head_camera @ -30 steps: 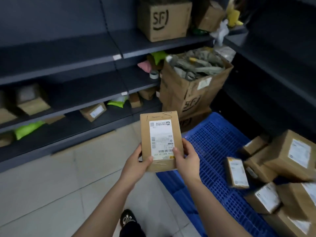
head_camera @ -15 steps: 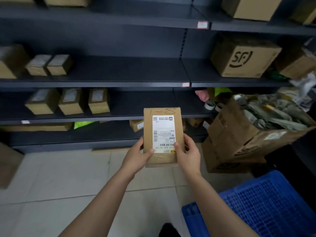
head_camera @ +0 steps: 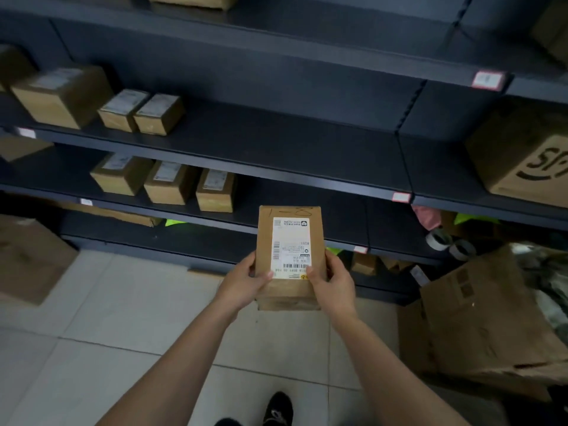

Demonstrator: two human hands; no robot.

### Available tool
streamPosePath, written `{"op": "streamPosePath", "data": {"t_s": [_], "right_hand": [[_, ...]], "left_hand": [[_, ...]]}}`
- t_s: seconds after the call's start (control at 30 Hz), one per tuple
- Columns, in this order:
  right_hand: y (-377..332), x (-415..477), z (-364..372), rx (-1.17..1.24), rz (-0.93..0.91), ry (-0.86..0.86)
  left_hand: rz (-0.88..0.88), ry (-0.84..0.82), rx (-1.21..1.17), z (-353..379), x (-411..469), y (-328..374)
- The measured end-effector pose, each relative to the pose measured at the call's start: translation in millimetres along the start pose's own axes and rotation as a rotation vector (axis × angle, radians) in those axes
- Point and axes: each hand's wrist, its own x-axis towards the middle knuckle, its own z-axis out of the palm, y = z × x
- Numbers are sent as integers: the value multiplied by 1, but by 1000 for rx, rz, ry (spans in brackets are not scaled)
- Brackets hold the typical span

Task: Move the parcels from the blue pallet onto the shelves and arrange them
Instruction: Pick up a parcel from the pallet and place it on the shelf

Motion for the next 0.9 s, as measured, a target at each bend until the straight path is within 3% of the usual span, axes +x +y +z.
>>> {"op": "streamPosePath", "data": {"t_s": [0.37,0.7,0.9], "right_hand": [[4,102,64,-2,99,-69],[27,192,135,81,114,-29],[52,256,166,111,69,-88]], "left_hand": [[-43,-8,-13,-28,113,-20],[-94,-36,-30,-50,227,-49],[-65,21,-60,-47,296,-78]]}}
